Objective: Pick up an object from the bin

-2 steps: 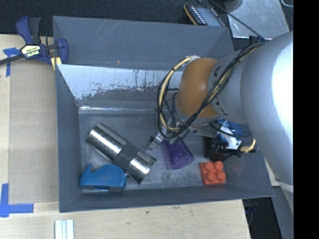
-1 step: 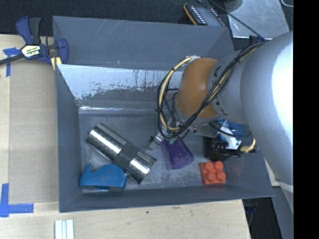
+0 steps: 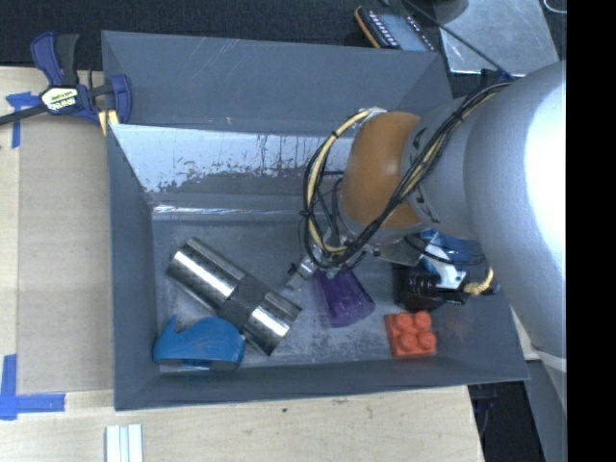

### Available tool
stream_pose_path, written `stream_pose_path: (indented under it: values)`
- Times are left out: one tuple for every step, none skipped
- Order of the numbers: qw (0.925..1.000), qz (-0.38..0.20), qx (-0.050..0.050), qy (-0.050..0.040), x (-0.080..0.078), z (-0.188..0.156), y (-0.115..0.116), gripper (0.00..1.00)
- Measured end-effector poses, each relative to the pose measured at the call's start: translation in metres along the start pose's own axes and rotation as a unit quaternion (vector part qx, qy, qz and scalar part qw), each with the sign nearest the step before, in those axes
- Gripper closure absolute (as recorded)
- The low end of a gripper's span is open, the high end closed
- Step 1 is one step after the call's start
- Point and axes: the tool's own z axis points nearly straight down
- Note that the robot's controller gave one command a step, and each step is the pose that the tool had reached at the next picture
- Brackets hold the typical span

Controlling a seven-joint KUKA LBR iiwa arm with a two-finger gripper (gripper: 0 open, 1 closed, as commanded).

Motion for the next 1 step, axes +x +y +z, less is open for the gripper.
stream_pose_path:
  values:
    - [0.9871,0.160,-0.002,-0.0012,-0.0033,0.0103,0.0505,0.00]
